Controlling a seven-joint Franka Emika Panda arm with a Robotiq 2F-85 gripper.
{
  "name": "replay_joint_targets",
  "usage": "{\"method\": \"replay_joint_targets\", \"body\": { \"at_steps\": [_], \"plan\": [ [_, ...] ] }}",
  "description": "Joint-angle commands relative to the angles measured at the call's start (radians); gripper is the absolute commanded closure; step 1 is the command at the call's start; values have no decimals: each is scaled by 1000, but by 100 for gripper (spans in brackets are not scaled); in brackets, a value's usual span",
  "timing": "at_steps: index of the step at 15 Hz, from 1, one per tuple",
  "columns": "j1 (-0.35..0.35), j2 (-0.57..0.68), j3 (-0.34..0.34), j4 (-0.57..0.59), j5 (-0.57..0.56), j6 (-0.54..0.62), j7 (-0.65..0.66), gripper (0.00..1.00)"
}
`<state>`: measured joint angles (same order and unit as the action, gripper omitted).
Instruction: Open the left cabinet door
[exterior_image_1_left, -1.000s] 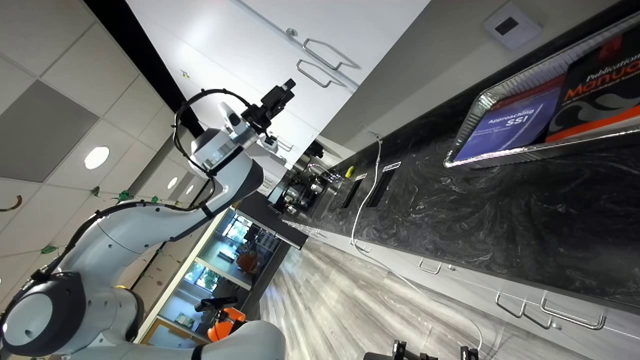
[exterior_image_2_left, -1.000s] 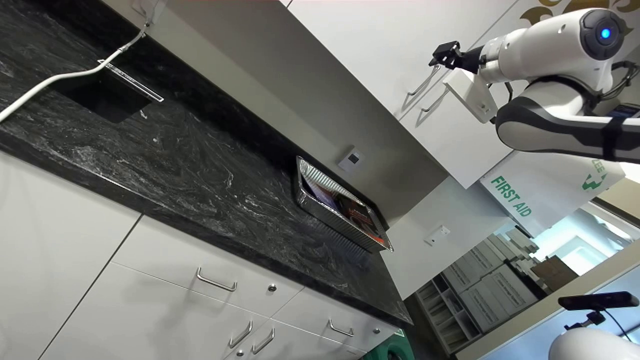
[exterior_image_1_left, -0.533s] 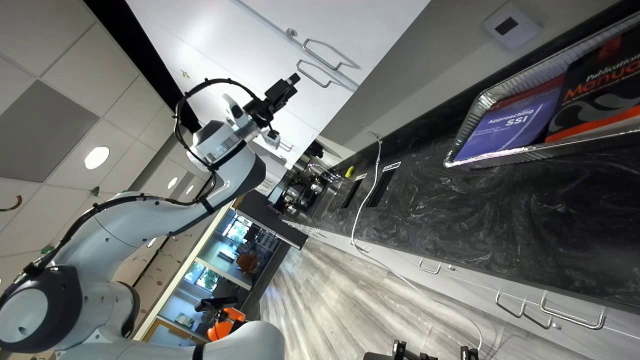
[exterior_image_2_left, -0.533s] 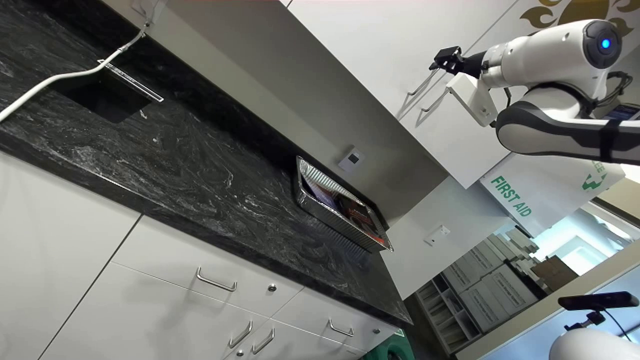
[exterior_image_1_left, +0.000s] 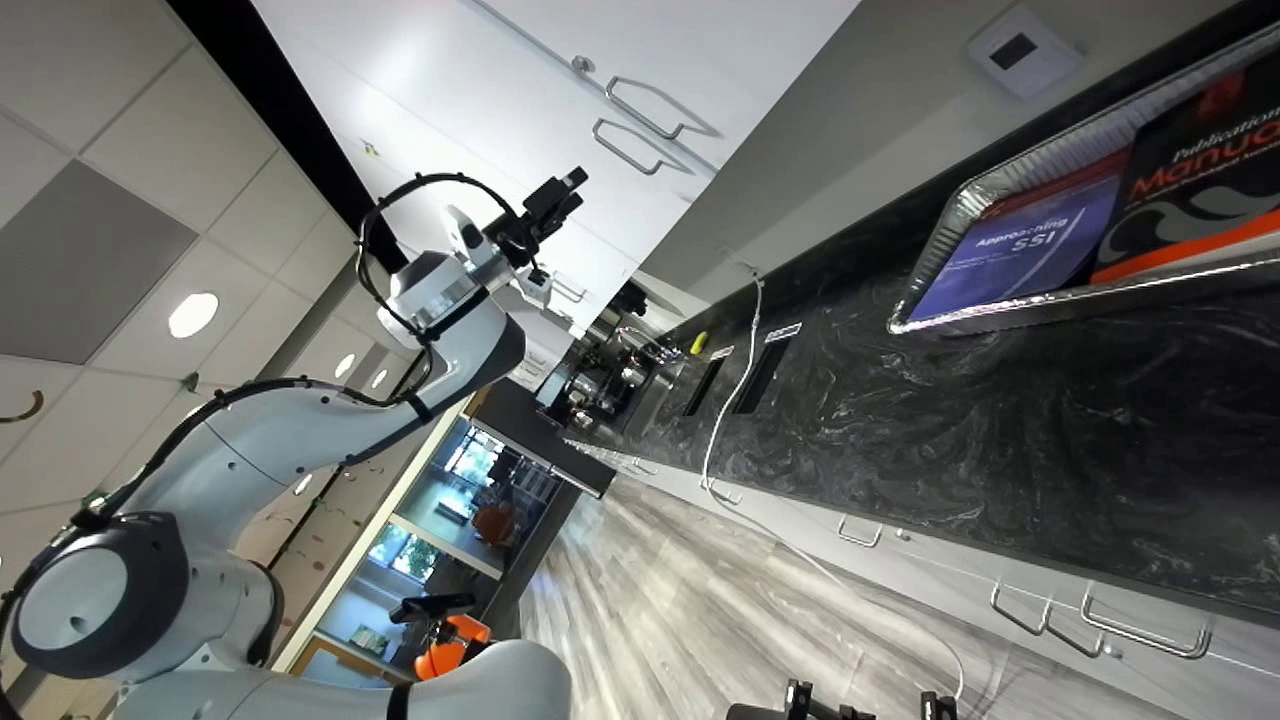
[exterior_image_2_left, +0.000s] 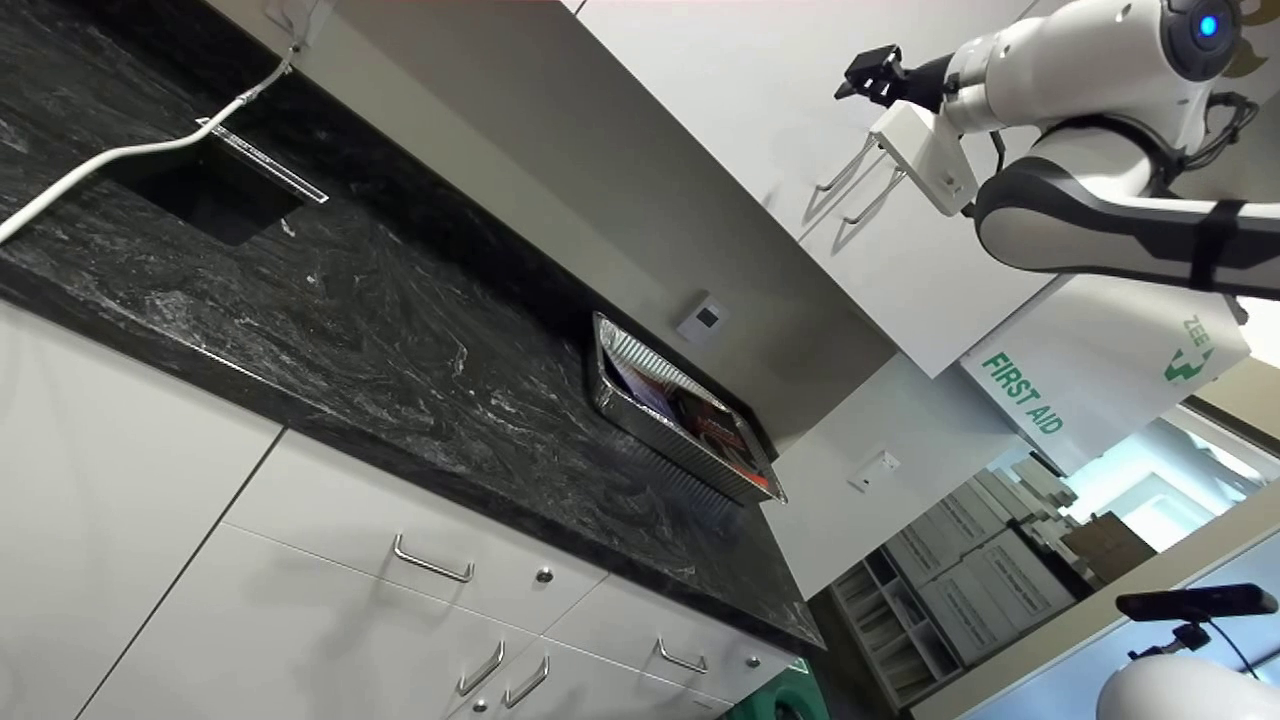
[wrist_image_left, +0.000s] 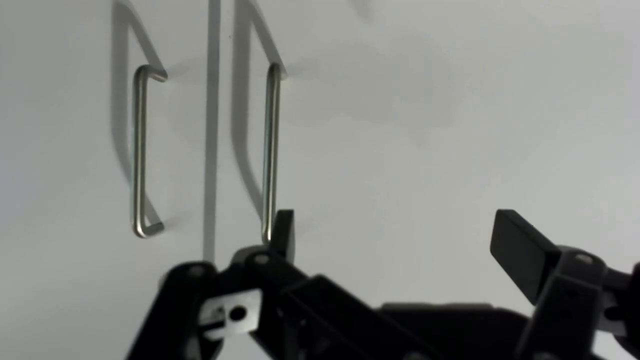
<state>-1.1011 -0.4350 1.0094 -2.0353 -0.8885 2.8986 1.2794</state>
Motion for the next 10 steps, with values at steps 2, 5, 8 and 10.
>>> {"method": "replay_joint_targets", "body": {
  "at_steps": [2, 5, 8, 10],
  "plan": [
    [-118, -4, 102, 77, -28, -67, 25, 0],
    [-151, 1, 118, 88, -14, -85, 9, 0],
    [-159, 33, 122, 98, -16, -90, -2, 0],
    [-167, 50, 130, 103, -16, -88, -4, 0]
  ]
}}
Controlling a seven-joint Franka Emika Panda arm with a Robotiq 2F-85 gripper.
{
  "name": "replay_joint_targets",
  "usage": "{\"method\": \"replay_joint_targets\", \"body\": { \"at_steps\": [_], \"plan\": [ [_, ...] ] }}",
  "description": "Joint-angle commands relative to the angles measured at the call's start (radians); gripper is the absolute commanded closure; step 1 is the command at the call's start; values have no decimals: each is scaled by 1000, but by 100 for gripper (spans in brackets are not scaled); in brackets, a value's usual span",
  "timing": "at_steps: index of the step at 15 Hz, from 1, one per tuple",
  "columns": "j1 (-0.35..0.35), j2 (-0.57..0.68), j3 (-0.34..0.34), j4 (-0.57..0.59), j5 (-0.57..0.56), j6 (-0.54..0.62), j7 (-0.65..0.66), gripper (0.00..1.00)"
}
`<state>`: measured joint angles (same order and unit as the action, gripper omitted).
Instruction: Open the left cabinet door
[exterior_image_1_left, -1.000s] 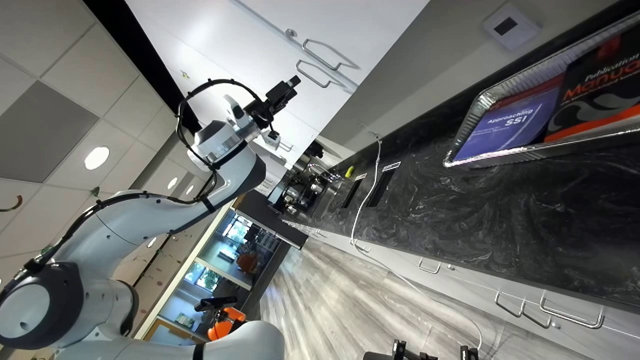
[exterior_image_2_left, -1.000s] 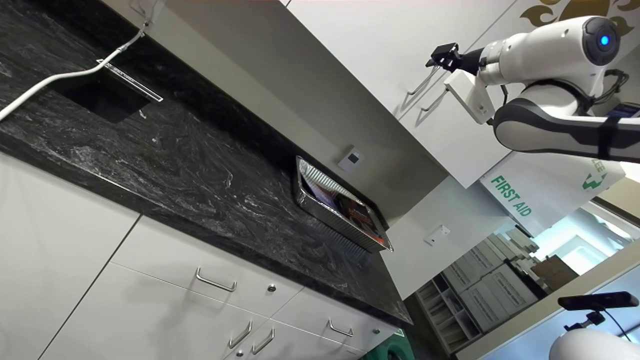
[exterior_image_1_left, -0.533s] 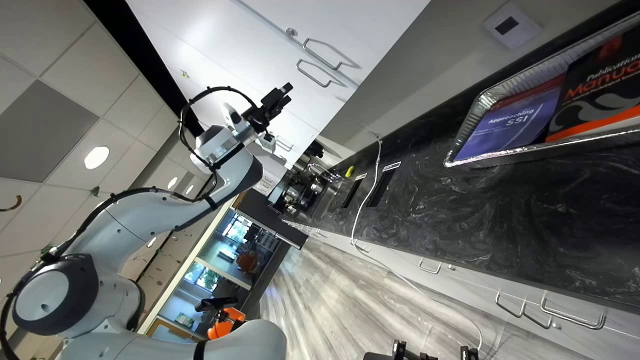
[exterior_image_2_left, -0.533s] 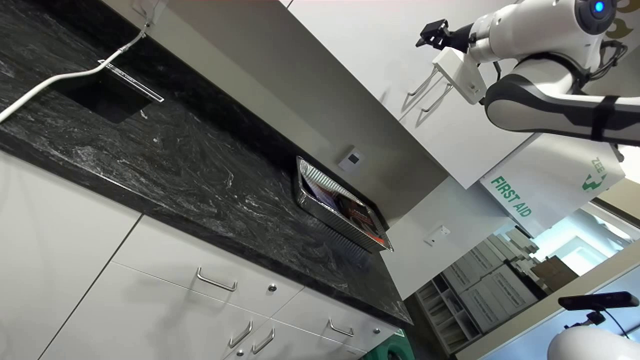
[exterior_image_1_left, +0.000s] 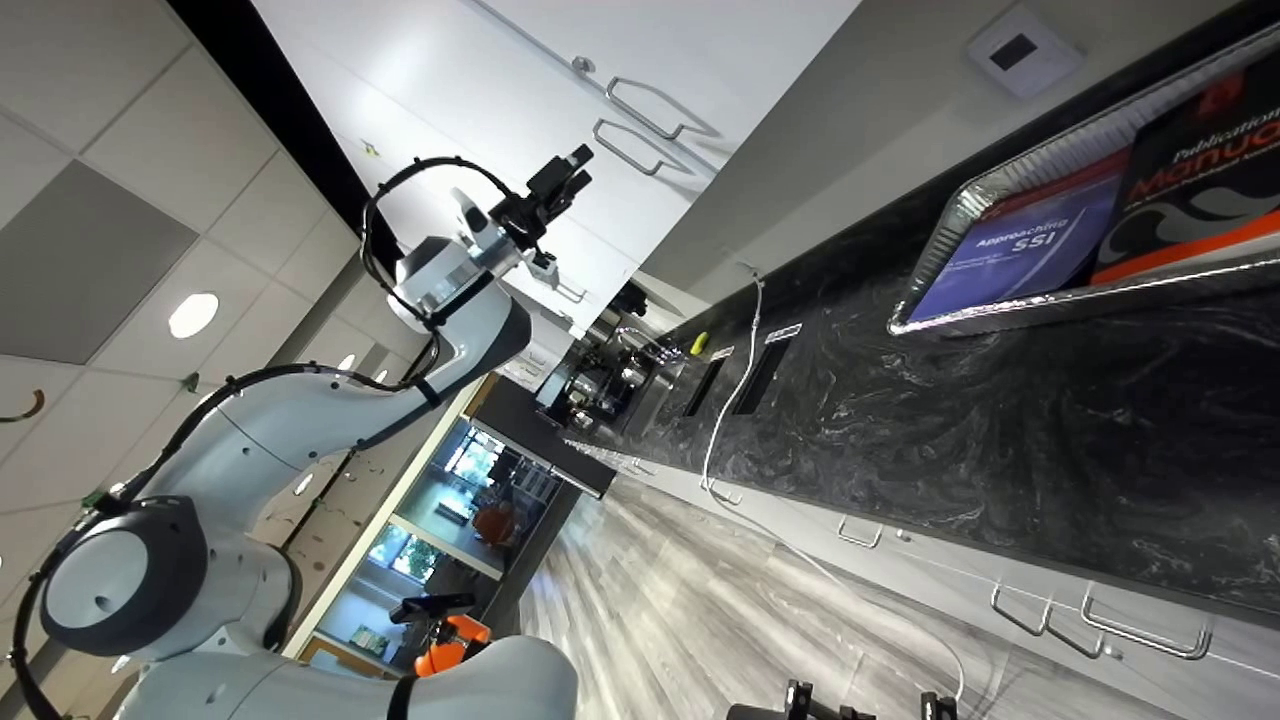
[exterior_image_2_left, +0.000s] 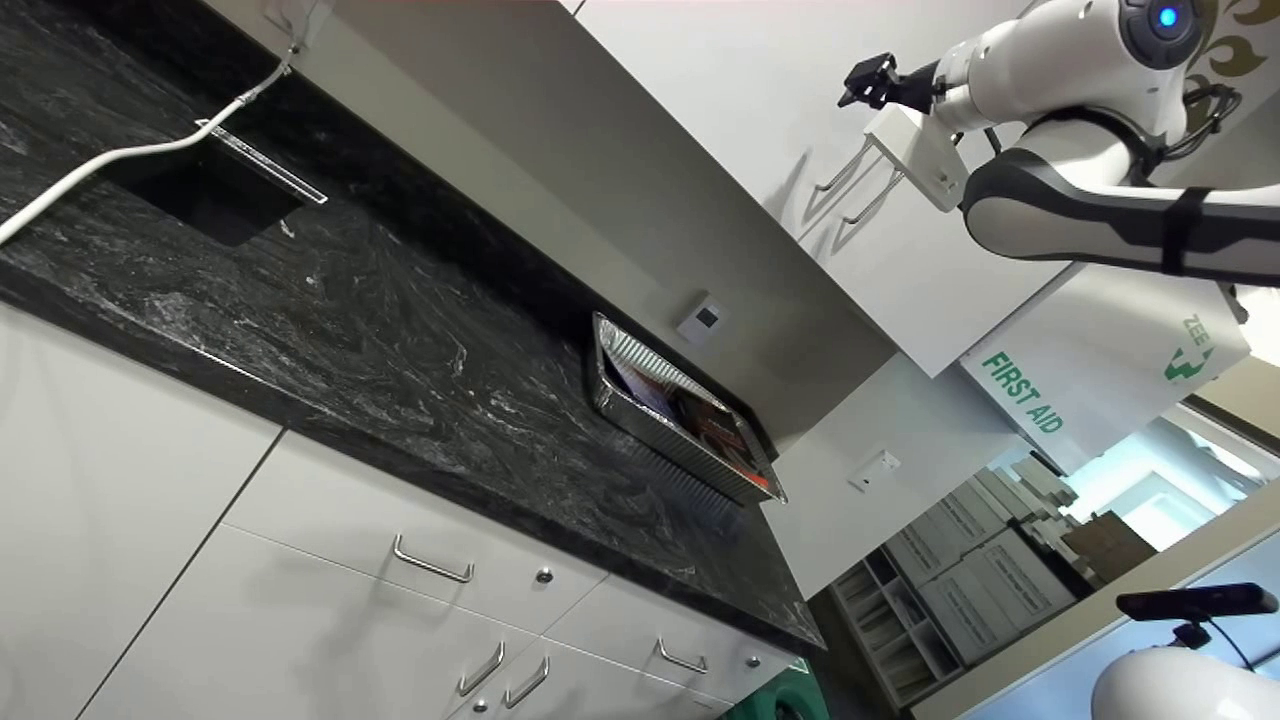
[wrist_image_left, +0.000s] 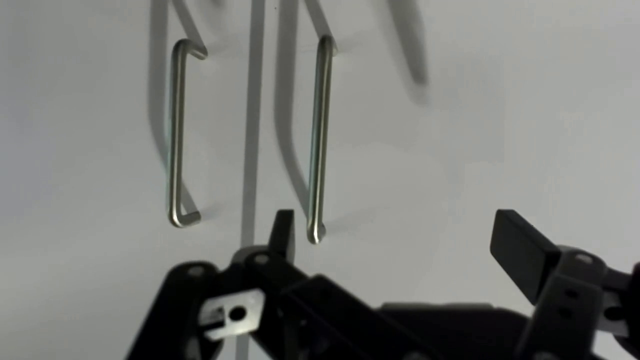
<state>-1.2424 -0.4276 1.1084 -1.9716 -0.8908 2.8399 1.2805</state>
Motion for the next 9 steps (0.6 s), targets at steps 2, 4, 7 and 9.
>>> {"method": "replay_joint_targets", "body": {
  "at_steps": [2, 4, 7, 9],
  "plan": [
    [-42, 56, 47, 42, -1, -19, -9, 0],
    [-56, 69, 58, 46, -3, -14, -6, 0],
    [-85, 82, 79, 52, -6, -11, -2, 34],
    [-101, 87, 88, 54, -7, -8, -1, 51]
  ]
}}
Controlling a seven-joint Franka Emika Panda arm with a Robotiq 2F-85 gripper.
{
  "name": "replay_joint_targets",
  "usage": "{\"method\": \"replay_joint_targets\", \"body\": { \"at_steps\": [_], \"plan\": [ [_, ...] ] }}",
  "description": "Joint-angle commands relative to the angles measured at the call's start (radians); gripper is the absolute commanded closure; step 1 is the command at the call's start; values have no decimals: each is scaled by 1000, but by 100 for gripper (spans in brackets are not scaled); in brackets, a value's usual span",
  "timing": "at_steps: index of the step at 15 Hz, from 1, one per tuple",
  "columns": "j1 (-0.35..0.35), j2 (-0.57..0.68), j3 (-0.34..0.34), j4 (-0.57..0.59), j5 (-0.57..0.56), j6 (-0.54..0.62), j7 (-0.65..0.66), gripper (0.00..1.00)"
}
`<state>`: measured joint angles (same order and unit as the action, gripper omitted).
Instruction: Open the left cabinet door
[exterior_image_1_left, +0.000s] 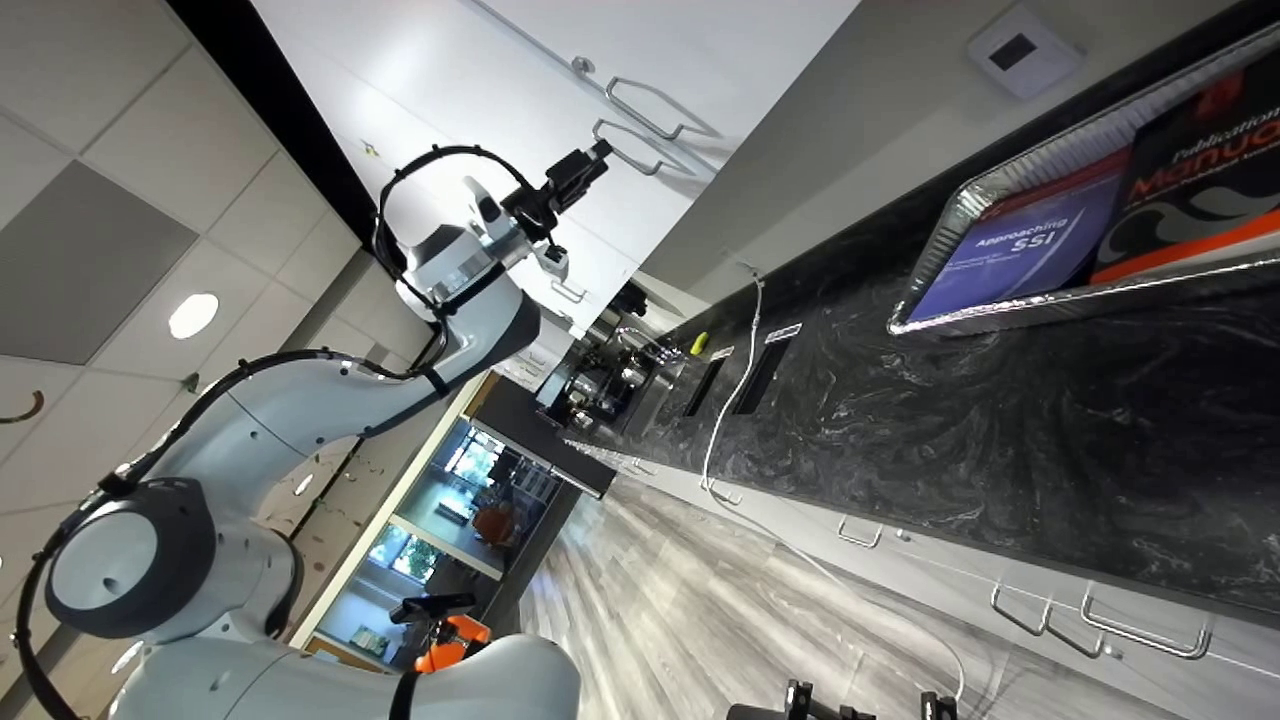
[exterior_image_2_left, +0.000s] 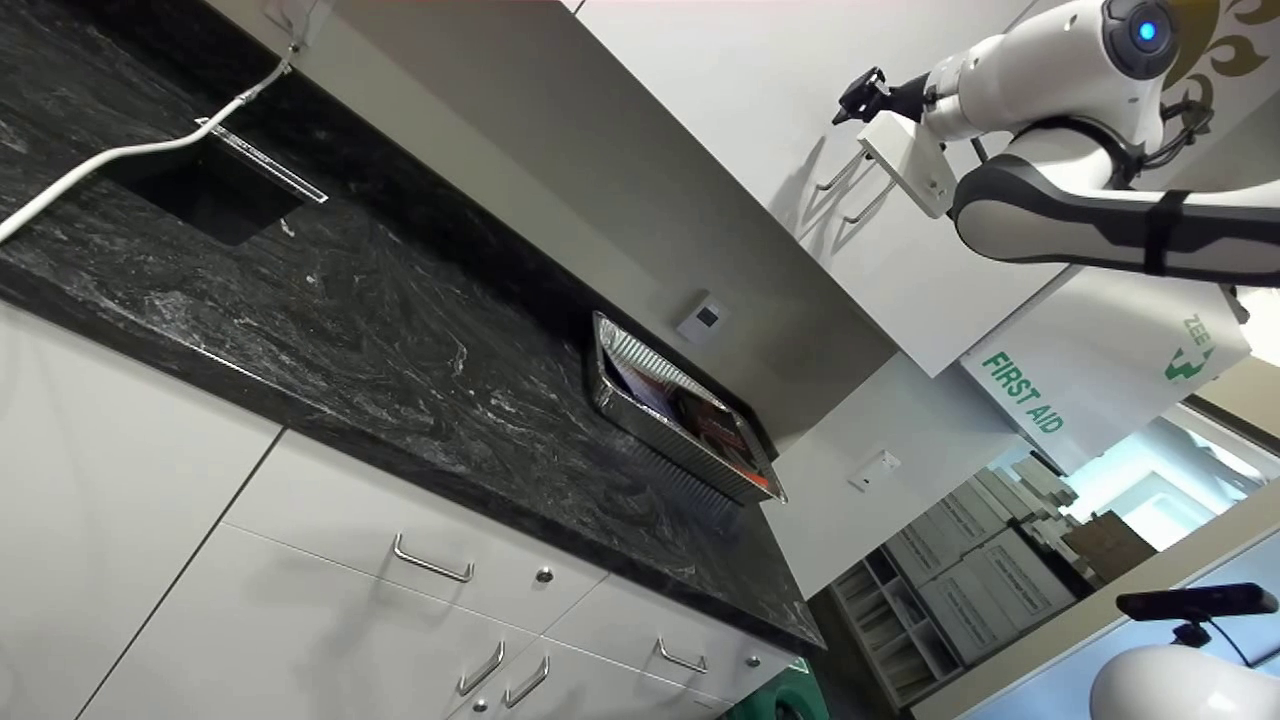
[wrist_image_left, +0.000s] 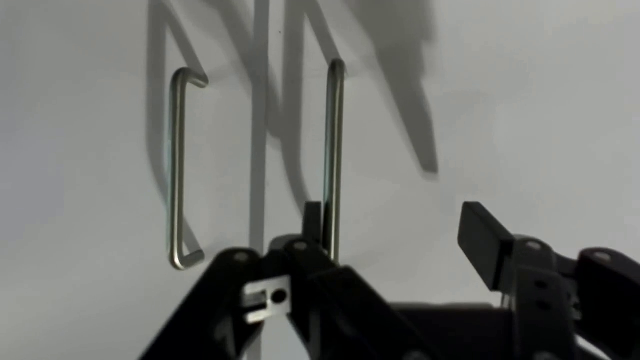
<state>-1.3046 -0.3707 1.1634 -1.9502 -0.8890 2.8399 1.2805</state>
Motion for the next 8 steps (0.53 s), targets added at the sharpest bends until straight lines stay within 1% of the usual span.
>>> {"method": "replay_joint_targets", "body": {
  "at_steps": [1, 5, 6, 8],
  "plan": [
    [-46, 32, 37, 33, -10, -6, -2, 59],
    [-64, 33, 38, 33, -8, -3, -2, 88],
    [-67, 33, 38, 33, -8, -3, -3, 96],
    [-71, 29, 36, 32, -5, -4, -1, 100]
  ]
}}
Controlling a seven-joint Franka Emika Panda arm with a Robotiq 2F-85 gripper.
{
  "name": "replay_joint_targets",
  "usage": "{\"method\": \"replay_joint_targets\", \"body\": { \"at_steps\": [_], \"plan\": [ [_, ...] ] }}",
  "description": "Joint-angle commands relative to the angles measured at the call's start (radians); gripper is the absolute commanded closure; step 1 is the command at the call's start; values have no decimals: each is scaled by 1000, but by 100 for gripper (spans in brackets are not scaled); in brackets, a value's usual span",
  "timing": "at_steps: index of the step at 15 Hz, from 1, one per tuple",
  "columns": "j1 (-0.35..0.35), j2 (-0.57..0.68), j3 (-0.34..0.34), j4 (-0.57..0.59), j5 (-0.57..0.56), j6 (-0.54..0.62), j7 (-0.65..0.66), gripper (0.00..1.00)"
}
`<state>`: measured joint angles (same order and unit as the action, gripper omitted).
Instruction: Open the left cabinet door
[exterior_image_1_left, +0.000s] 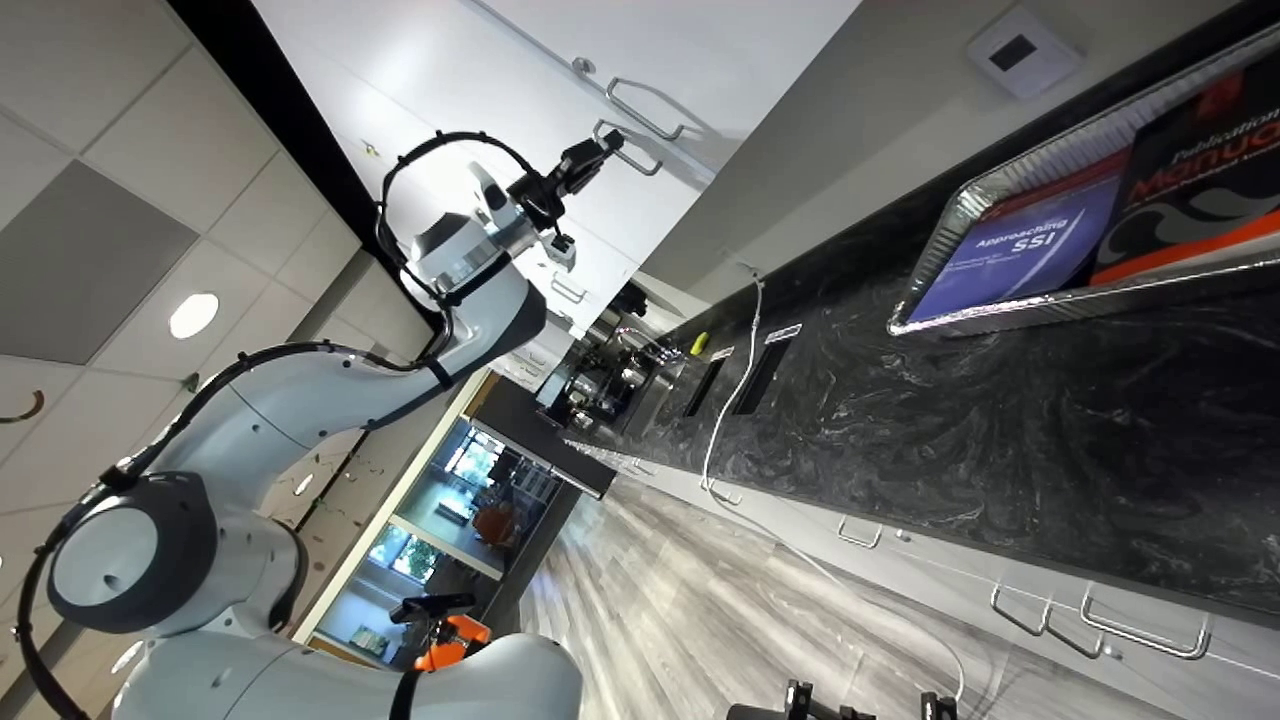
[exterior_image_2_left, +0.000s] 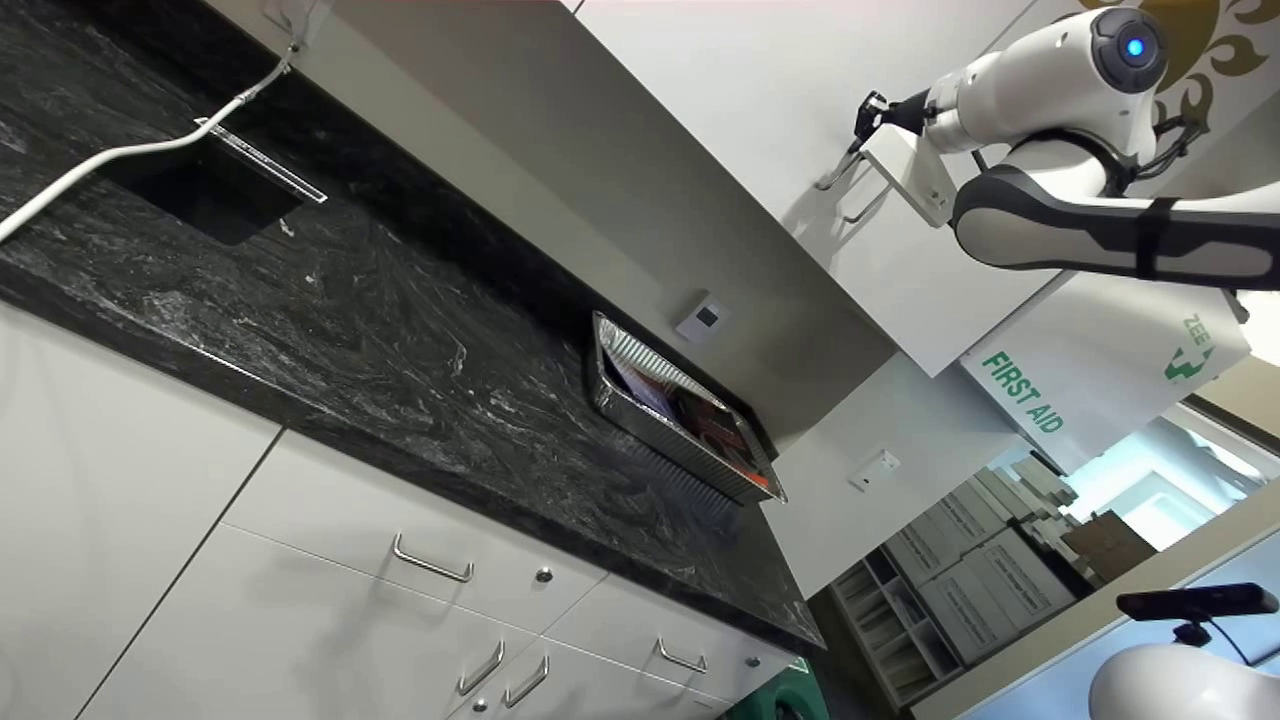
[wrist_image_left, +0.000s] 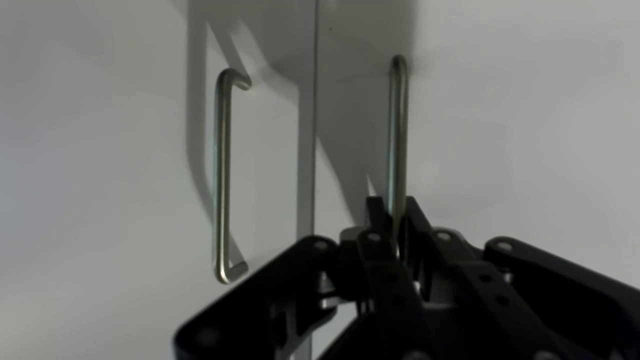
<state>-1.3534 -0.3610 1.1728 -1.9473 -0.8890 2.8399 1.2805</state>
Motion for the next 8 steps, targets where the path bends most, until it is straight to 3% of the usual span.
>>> {"method": "replay_joint_targets", "body": {
  "at_steps": [1, 6, 8],
  "plan": [
    [-15, 14, 20, 26, 1, -6, 0, 100],
    [68, -49, -53, -17, 56, -41, 13, 98],
    [147, -84, -114, -53, 83, -91, 26, 98]
  ]
}}
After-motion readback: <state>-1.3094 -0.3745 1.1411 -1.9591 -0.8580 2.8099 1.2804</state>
